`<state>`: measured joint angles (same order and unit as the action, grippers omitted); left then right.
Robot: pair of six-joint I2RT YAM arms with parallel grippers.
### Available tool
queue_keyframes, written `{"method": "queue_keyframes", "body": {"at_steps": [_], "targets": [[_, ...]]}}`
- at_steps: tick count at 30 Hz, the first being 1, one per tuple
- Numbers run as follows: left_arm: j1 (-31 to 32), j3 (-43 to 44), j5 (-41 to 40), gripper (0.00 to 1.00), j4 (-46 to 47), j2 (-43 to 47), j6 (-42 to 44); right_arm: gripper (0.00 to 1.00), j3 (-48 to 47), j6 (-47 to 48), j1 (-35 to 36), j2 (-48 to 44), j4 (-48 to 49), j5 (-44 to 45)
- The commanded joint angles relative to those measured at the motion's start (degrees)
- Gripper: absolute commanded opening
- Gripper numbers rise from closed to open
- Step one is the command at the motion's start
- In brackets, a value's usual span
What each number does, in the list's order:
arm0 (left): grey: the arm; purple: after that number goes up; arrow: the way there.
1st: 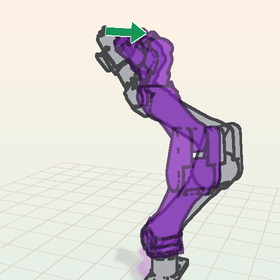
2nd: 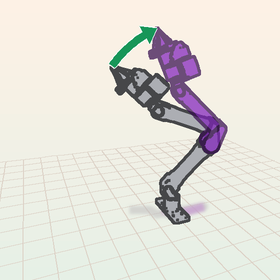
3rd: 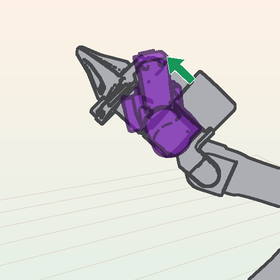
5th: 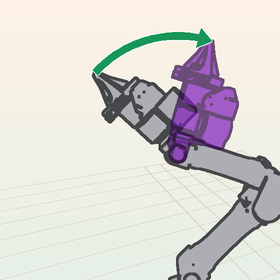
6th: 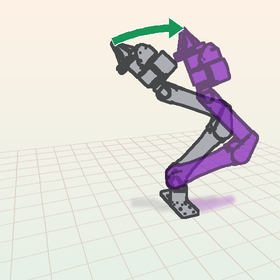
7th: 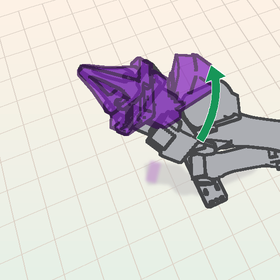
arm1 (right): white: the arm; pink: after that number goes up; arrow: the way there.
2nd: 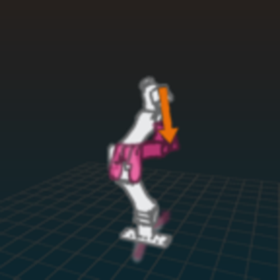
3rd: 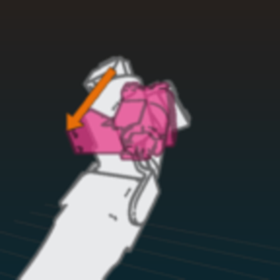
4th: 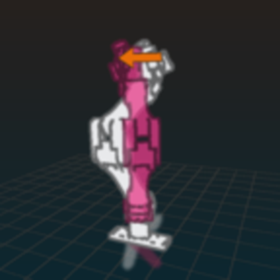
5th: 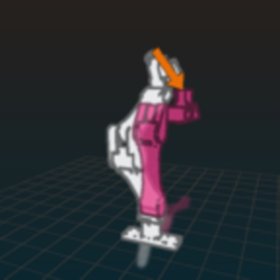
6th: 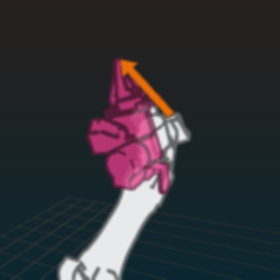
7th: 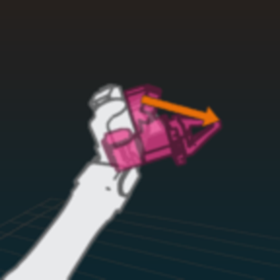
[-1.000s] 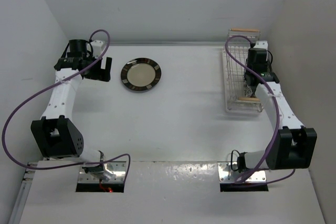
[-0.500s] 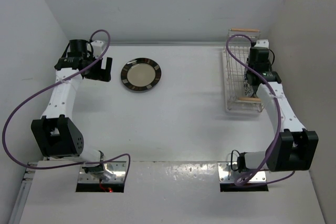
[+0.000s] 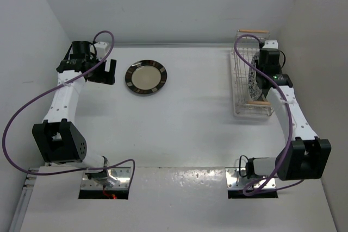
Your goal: Load the plates into the dish rack
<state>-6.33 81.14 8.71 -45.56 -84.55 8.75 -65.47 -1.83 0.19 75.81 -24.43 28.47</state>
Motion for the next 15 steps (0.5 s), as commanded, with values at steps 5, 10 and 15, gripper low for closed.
{"method": "queue_keyframes", "body": {"at_steps": [5,10,15], "targets": [[-0.4,-0.1,0.0,1.00,1.1,0.0,-0.1,0.00,-1.3,-0.4,0.4,-0.7,5.9,3.5],[-0.4,-0.1,0.0,1.00,1.1,0.0,-0.1,0.00,-0.4,0.0,0.9,-0.2,5.3,3.1],[-0.4,-0.1,0.0,1.00,1.1,-0.5,-0.1,0.01,0.3,-1.4,0.9,0.9,3.9,1.9]]}}
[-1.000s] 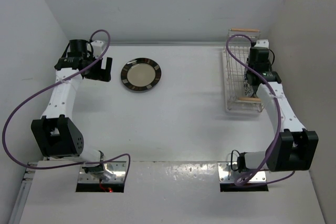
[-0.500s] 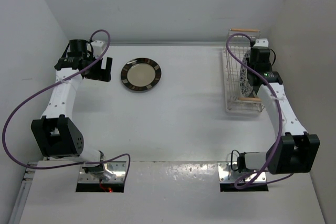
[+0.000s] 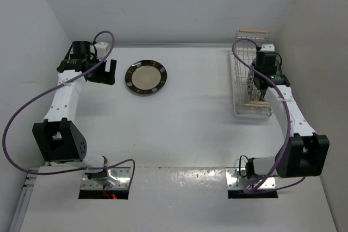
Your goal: Load the plates into the dish rack
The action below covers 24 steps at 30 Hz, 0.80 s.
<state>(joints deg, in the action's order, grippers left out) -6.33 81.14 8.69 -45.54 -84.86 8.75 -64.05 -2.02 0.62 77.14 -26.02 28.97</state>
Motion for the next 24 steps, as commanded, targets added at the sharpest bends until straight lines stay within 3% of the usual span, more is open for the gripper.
{"method": "queue_keyframes", "body": {"at_steps": [1,8,12,18,24], "targets": [[-0.4,-0.1,0.0,1.00,1.1,-0.2,-0.1,0.01,-1.1,-1.6,0.3,-0.4,5.4,1.0],[-0.4,-0.1,0.0,1.00,1.1,-0.2,-0.1,0.20,-1.2,-2.6,0.4,0.6,5.2,-1.0],[-0.4,-0.6,0.0,1.00,1.1,-0.2,-0.1,0.41,-1.8,-2.4,0.2,1.2,4.8,-0.1],[-0.4,-1.2,1.9,1.00,1.1,-1.4,0.4,0.47,-4.1,-1.1,-0.4,1.1,4.8,-1.0],[-0.4,1.5,5.4,1.00,1.1,-8.4,1.0,0.70,-7.0,-0.4,-0.3,-0.1,4.8,-3.2]]}}
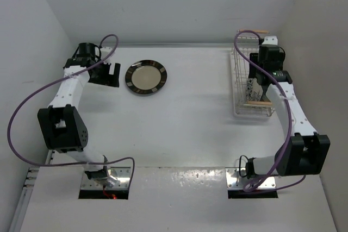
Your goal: Load the plates into the dish rack
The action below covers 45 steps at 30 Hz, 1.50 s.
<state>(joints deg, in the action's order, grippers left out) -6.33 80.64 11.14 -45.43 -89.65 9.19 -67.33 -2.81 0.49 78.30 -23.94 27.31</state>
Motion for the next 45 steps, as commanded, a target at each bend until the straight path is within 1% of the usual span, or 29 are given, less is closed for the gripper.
{"method": "queue_keyframes", "body": {"at_steps": [1,2,4,5,8,9,10,13,14,16,17,20,21,22,23,27,28,30,33,34,35,36,37,39,40,42,43,44,45], "targets": [[-0.4,3.4,3.5,1.00,1.0,-5.3,0.0,0.72,-4.1,0.7,-0.3,-1.5,2.8,-2.4],[0.3,4.3,3.5,1.00,1.0,-9.1,-0.1,0.74,-4.5,0.8,-0.2,-2.4,3.1,-3.2],[1.0,7.5,4.2,0.99,1.0,-13.3,-1.7,0.76,-4.7,0.9,-0.1,-3.2,3.8,-4.5],[1.7,8.6,4.2,0.97,1.0,-17.2,-1.7,0.78,-4.4,0.9,0.0,-4.3,4.0,-5.2],[1.7,14.7,5.3,0.95,1.0,-23.8,-4.6,0.79,-2.9,0.8,0.6,-6.4,5.2,-7.5],[1.7,16.3,5.8,0.95,1.0,-25.8,-5.1,0.79,-2.6,1.2,0.8,-6.7,5.9,-7.6],[1.7,19.3,6.6,0.95,1.0,-29.8,-6.4,0.80,-2.2,1.3,1.2,-7.4,6.1,-8.0],[2.2,24.8,9.1,0.92,1.0,-35.5,-8.0,0.80,-0.4,1.6,2.1,-8.9,6.3,-7.9],[2.2,26.0,11.5,0.91,1.0,-38.6,-8.7,0.80,0.5,1.8,2.2,-9.9,6.5,-7.9],[2.2,27.8,13.6,0.88,1.0,-41.2,-8.8,0.80,1.1,1.9,2.7,-10.5,6.3,-7.7],[2.8,29.0,14.2,0.83,1.0,-43.1,-8.8,0.80,2.0,2.1,3.0,-11.3,6.3,-7.2],[4.1,29.6,15.4,0.75,1.0,-45.3,-8.8,0.80,3.8,2.4,3.4,-12.6,7.2,-6.7],[4.1,29.6,18.4,0.67,1.0,-46.1,-8.8,0.80,4.0,2.4,3.5,-13.0,7.3,-6.2],[4.1,29.6,20.0,0.61,1.0,-47.6,-8.8,0.80,4.2,2.4,3.4,-13.2,7.6,-5.9],[4.7,29.6,22.9,0.47,1.0,-48.2,-8.8,0.80,4.6,2.4,3.7,-13.3,8.2,-5.6],[5.2,29.6,25.3,0.12,0.4,-50.1,-8.2,0.80,4.1,2.0,3.8,-13.2,9.1,-5.8],[5.2,29.6,26.6,0.00,0.4,-50.1,-8.2,0.80,3.4,1.8,4.0,-12.8,9.1,-6.2],[5.2,29.6,27.1,0.00,-0.2,-50.1,-7.7,0.80,2.9,1.5,4.8,-12.2,8.8,-7.5],[5.2,29.6,27.8,0.00,-0.7,-47.5,-5.2,0.81,1.7,1.0,5.9,-10.0,7.7,-15.2],[5.7,28.9,27.8,0.00,-0.7,-45.2,-4.4,0.81,1.0,1.0,6.3,-9.0,7.4,-23.4],[5.7,28.9,27.1,0.00,-0.7,-43.8,-2.4,0.81,1.1,0.2,7.6,-7.4,7.2,-26.5],[6.4,28.0,26.5,0.00,-0.7,-42.3,-2.3,0.81,1.1,0.2,7.6,-6.6,7.3,-29.6],[7.5,26.8,24.9,0.00,-0.7,-39.1,0.0,0.81,1.2,-0.8,9.6,-4.7,7.4,-38.1],[9.0,25.4,23.1,0.00,-1.3,-35.7,4.0,0.81,1.8,-3.8,12.9,-1.0,8.8,-44.5],[10.7,23.7,21.4,0.00,-1.3,-33.9,5.3,0.81,2.1,-4.7,13.8,3.0,10.4,-48.1],[12.5,21.8,20.8,0.00,-1.9,-28.8,8.0,0.81,2.7,-6.8,15.2,6.3,13.6,-52.1],[14.0,19.8,20.8,0.00,-1.9,-27.1,10.5,0.81,2.6,-10.0,17.0,9.3,14.7,-53.3],[14.8,18.7,20.8,0.00,-1.9,-25.3,11.7,0.80,2.5,-11.2,17.4,12.4,15.7,-56.1],[15.5,17.6,20.8,0.00,-1.9,-22.4,12.8,0.80,2.4,-13.2,18.3,13.6,18.9,-56.4]]}}
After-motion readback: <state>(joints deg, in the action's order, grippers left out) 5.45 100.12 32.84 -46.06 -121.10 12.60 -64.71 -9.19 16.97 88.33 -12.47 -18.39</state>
